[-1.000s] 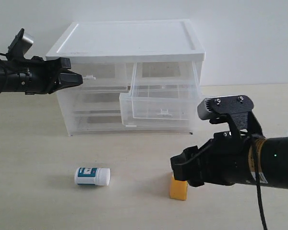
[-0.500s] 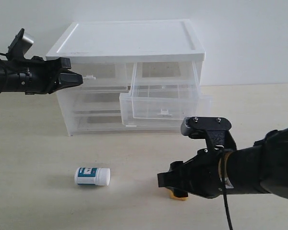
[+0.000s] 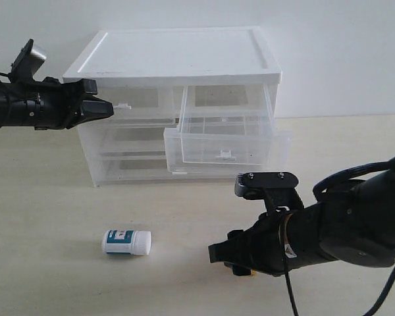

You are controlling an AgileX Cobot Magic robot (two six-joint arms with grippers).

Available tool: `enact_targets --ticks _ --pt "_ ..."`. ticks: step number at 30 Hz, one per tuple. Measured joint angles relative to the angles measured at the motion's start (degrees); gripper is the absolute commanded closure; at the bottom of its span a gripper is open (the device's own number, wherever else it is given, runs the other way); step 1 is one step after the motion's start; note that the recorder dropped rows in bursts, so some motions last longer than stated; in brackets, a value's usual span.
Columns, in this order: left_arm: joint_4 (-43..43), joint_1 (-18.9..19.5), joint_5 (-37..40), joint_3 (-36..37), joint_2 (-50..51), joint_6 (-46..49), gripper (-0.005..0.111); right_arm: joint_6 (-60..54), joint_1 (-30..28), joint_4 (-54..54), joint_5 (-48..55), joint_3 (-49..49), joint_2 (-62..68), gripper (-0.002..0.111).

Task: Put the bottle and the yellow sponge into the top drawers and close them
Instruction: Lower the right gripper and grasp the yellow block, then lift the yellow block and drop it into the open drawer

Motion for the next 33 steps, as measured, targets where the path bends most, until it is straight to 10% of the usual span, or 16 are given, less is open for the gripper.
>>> enact_targets --ticks 10,33 --pt "0.5 0.0 0.0 0.0 0.0 0.0 0.103 -3.9 0.0 0.0 2.9 -1.4 0.2 0.108" --pt "0.6 0.0 0.0 0.0 0.0 0.0 0.103 -6.4 7.0 0.6 6.0 10.5 -24.4 0.108"
